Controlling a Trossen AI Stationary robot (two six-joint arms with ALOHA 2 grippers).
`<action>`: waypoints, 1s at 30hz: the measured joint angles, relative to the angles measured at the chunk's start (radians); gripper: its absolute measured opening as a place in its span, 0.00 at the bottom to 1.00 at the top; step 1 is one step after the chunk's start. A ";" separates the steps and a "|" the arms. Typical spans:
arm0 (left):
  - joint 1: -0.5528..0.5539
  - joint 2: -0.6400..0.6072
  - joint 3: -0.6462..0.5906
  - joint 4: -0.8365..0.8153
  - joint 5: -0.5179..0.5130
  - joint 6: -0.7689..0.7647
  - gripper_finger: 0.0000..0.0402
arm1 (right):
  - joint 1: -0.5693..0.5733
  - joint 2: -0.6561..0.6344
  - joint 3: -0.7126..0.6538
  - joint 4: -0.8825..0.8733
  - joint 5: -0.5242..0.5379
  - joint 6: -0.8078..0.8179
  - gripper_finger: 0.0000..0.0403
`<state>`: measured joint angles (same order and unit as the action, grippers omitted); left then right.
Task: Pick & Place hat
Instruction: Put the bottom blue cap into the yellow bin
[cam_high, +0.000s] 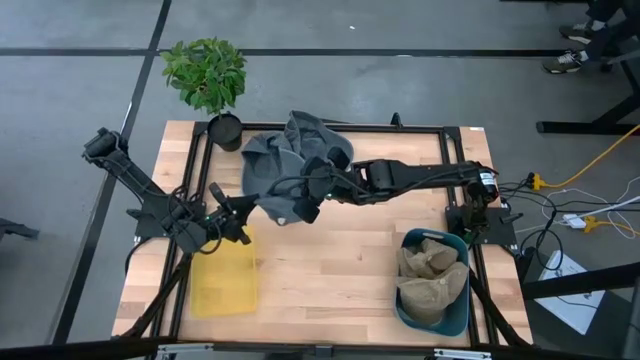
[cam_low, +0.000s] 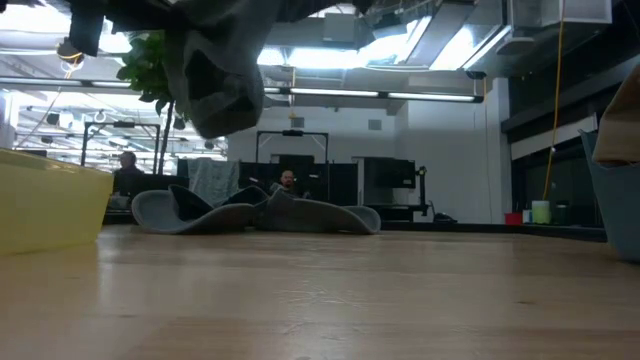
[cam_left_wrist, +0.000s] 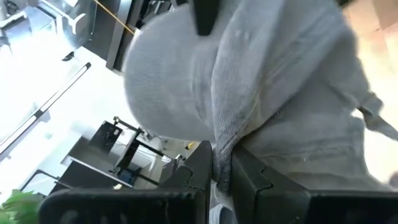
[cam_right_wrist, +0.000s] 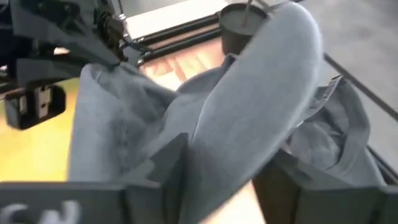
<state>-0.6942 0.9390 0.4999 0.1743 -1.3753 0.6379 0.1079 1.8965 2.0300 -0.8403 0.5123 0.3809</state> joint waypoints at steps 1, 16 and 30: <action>-0.001 0.000 0.000 0.000 -0.005 0.000 0.06 | -0.001 0.000 0.000 -0.003 -0.014 0.000 0.43; 0.000 0.000 0.000 -0.013 -0.049 0.003 0.06 | -0.001 0.000 0.000 -0.276 -0.167 0.080 0.78; 0.010 0.000 0.000 -0.048 0.097 -0.014 0.06 | 0.022 0.021 -0.002 -0.168 -0.225 0.072 0.78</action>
<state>-0.6842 0.9386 0.4999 0.1261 -1.2780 0.6241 0.1301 1.9174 2.0285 -1.0087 0.2869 0.4533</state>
